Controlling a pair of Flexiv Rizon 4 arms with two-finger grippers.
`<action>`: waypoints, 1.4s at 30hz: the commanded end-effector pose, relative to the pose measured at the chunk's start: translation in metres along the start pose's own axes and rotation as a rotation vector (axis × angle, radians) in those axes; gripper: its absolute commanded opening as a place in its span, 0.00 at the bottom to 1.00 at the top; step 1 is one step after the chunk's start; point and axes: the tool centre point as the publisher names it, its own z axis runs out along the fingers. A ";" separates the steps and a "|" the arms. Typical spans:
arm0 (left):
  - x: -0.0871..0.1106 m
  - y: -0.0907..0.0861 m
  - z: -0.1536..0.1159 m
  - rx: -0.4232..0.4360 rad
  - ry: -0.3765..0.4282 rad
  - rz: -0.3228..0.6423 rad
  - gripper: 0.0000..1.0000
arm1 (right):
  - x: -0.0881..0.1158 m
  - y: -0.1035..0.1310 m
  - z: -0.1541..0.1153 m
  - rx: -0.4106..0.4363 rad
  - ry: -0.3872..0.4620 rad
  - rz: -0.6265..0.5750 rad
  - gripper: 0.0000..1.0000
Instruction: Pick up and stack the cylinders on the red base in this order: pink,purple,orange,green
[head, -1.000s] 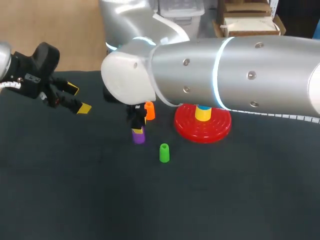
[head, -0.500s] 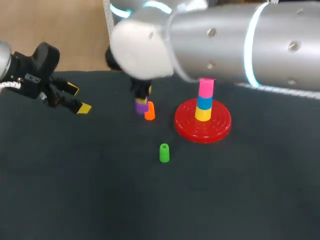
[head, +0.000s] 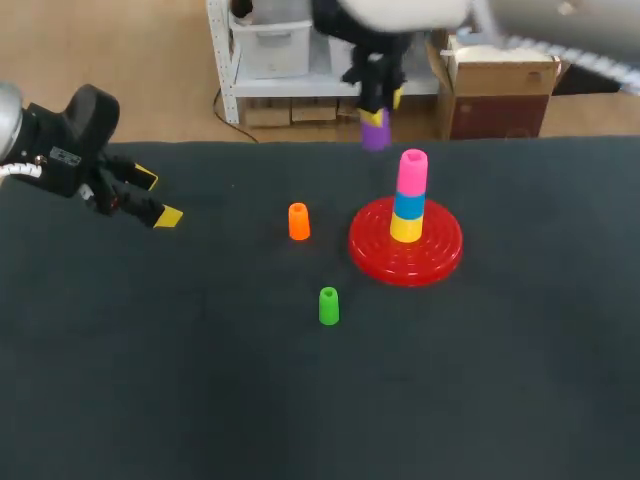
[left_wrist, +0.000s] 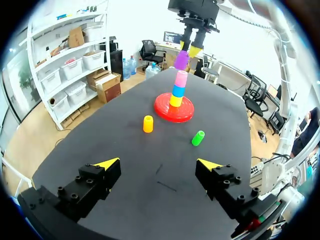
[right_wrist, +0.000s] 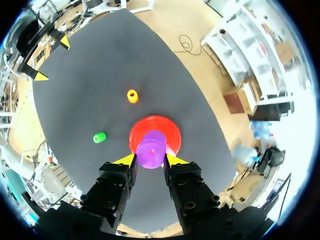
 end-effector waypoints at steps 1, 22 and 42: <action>-0.001 0.002 0.001 0.002 0.006 0.000 1.00 | 0.039 -0.005 -0.003 -0.025 -0.131 0.020 0.00; -0.001 0.002 0.001 0.002 0.006 0.000 1.00 | 0.039 -0.025 0.036 -0.102 -0.067 0.114 0.00; -0.001 0.002 0.001 0.002 0.006 0.000 1.00 | 0.021 -0.039 0.036 -0.094 -0.028 0.098 0.00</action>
